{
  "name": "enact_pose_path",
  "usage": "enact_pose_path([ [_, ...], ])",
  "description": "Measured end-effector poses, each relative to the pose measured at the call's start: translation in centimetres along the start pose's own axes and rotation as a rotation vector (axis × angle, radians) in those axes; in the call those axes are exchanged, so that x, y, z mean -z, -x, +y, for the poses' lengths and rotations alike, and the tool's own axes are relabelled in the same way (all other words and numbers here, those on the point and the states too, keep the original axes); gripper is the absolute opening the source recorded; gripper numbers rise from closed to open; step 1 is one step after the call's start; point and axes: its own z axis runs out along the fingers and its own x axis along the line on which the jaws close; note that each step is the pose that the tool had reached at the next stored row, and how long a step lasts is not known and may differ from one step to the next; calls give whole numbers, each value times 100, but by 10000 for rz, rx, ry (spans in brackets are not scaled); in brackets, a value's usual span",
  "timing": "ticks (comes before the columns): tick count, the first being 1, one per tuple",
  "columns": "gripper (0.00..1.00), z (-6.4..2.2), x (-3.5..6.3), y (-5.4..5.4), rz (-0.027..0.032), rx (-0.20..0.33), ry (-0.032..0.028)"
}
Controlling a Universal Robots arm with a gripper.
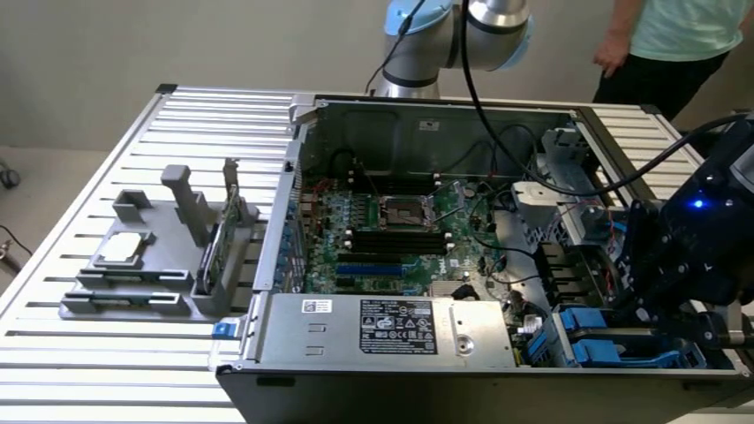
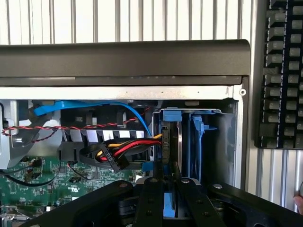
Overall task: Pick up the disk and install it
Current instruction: 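Insert the second disk wire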
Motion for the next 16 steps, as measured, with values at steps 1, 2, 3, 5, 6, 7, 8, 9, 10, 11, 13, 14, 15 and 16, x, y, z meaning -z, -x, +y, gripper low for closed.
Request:
enact_pose_path([
  [1,16,0,-1,0,2,0,0],
  [2,16,0,-1,0,2,0,-1],
  [3,16,0,-1,0,2,0,1],
  [5,18,0,6,0,12,-1,0],
  [6,25,1,27,-2,14,-1,-1],
  [7,25,2,59,-4,3,0,-1],
  [8,25,3,93,-7,3,0,0],
  [9,25,-1,122,-9,5,0,0],
  [10,25,-14,146,-11,5,2,-1],
  [11,25,-40,159,-11,11,2,-1],
  [13,25,-111,175,-11,18,0,-1],
  [14,25,-144,183,-11,17,1,-1],
  [15,25,-174,191,-11,18,3,-1],
  [16,25,-202,203,-14,15,4,-1],
])
